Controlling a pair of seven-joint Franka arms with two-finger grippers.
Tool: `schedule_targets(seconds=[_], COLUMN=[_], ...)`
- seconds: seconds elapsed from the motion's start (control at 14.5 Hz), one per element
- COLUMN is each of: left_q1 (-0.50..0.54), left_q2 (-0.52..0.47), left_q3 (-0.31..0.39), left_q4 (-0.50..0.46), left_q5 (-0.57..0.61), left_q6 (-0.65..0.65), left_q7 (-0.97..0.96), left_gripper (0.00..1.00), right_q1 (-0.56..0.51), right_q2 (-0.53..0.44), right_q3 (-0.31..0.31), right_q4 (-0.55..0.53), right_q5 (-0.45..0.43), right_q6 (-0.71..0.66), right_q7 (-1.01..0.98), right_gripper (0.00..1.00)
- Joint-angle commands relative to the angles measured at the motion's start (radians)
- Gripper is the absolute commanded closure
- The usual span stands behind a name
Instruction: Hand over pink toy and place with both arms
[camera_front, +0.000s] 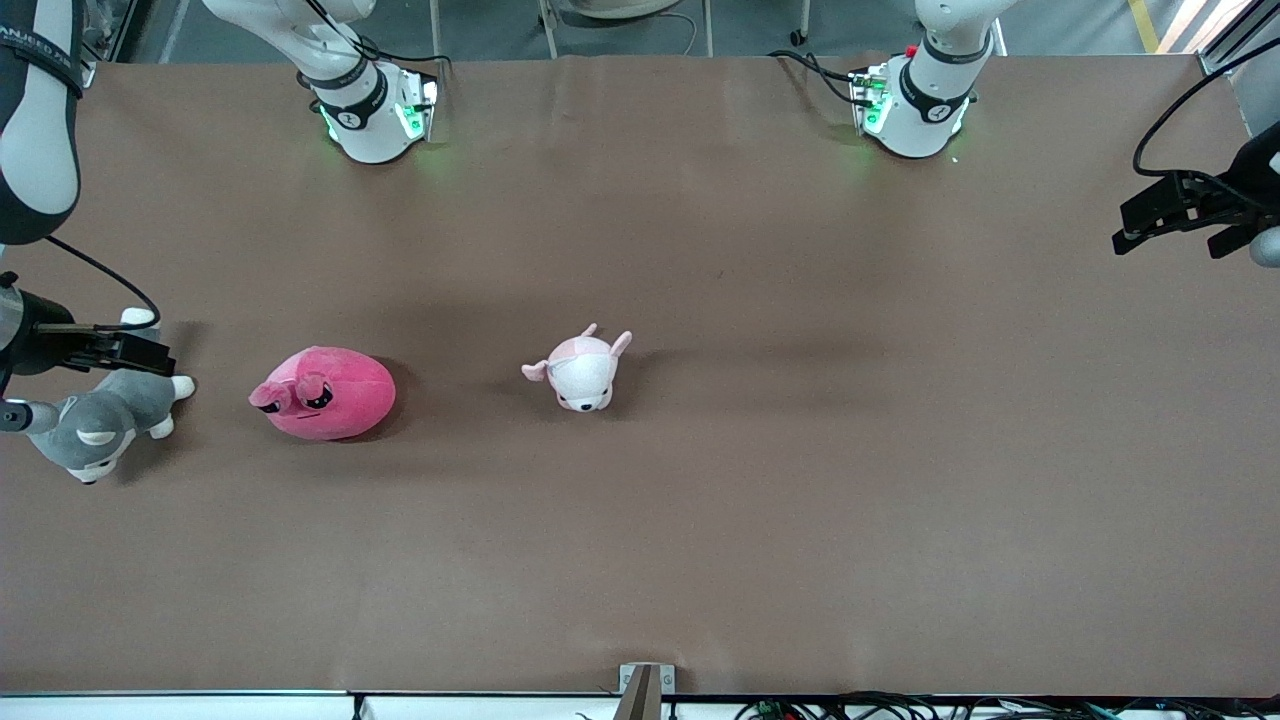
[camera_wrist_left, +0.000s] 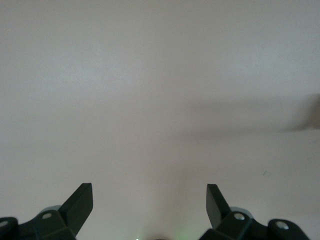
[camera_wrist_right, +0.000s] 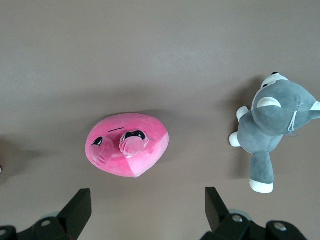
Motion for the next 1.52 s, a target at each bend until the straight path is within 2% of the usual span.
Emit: schedule_targets(seconds=[0.0,0.14,0.21,0.28,0.55,0.69,0.76,0.97,1.45], left_q1=[0.007,0.003,-0.009,-0.061,-0.401,-0.54,-0.568,-0.574,-0.57], left_q2=[-0.01,-0.002,-0.002,-0.003,-0.006,-0.008,-0.008,-0.011,-0.013], left_q3=[-0.006,-0.003,0.014,0.063,0.408,0.551,0.577,0.58,0.574], left_q4=[-0.004,-0.004,-0.004,-0.004,-0.004,-0.004,-0.004,-0.002,-0.002], left_q5=[0.013,0.013,0.013,0.013,0.013,0.012,0.012,0.012,0.013], left_q6=[0.009,0.009,0.009,0.009,0.006,0.003,0.003,0.004,0.004], left_q7=[0.02,0.02,0.02,0.02,0.023,0.023,0.023,0.023,0.023], left_gripper=[0.0,0.0,0.0,0.0,0.0,0.0,0.0,0.0,0.0], right_q1=[-0.005,-0.005,-0.004,0.003,-0.011,-0.011,-0.011,-0.01,-0.007], right_q2=[0.002,-0.018,-0.033,-0.041,-0.162,-0.211,-0.231,-0.312,-0.392], right_q3=[0.006,0.006,0.009,0.009,0.006,0.006,0.006,0.006,0.007], right_q4=[0.03,0.024,0.02,0.013,-0.137,-0.192,-0.207,-0.281,-0.28], right_q5=[-0.018,-0.004,-0.001,-0.001,-0.003,-0.012,-0.012,-0.014,-0.007], right_q6=[-0.015,-0.036,-0.088,-0.102,-0.014,-0.003,-0.003,-0.009,-0.064], right_q7=[-0.007,-0.006,-0.009,-0.009,-0.029,-0.029,-0.03,-0.034,-0.032], right_gripper=[0.0,0.0,0.0,0.0,0.0,0.0,0.0,0.0,0.0])
